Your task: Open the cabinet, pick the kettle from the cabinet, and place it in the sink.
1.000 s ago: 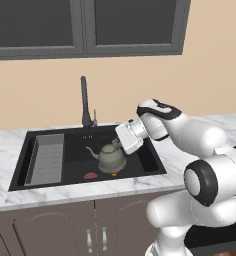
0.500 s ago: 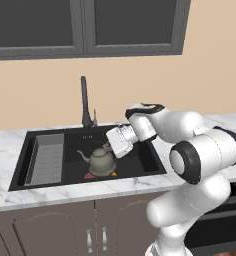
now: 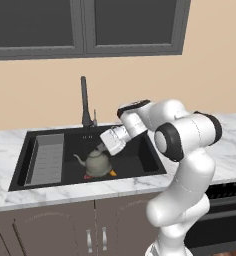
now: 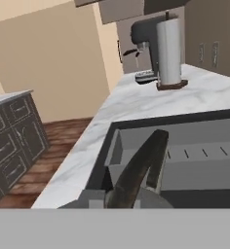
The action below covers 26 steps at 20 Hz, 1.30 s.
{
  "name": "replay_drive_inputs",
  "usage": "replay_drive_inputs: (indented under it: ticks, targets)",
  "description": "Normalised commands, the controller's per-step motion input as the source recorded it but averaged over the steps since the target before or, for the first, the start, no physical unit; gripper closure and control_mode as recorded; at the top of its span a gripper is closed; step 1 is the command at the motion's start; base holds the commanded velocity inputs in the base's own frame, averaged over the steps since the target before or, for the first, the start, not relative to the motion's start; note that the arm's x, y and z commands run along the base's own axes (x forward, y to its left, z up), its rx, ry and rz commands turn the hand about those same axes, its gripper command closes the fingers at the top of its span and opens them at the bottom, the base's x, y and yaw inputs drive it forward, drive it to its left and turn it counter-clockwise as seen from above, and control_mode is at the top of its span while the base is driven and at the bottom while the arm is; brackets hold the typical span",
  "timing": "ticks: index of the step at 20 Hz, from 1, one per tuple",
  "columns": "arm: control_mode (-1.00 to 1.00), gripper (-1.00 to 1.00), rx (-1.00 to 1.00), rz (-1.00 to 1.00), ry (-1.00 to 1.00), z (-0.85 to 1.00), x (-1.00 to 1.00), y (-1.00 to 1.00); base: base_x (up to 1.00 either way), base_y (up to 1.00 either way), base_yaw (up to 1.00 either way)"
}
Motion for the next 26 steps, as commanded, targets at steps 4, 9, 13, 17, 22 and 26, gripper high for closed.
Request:
replay_drive_inputs:
  ticks: [4, 9, 13, 17, 22, 26]
  targets:
    - [-1.00, 1.00, -0.01, 0.06, 0.03, -0.36, 0.31, 0.14, 0.00, 0.00, 0.00]
    - [-1.00, 1.00, -0.01, 0.08, 0.00, -0.26, 0.31, 0.07, 0.00, 0.00, 0.00]
    - [-1.00, 1.00, 0.00, 0.05, -0.03, -0.13, 0.25, 0.00, 0.00, 0.00, 0.00]
    - [-1.00, 1.00, 0.00, 0.02, -0.04, -0.11, 0.17, 0.03, 0.00, 0.00, 0.00]
    - [-1.00, 1.00, 0.00, 0.00, 0.02, -0.30, 0.17, 0.19, 0.00, 0.00, 0.00]
    - [-1.00, 1.00, 0.00, 0.00, 0.00, -0.36, 0.18, 0.20, 0.00, 0.00, 0.00]
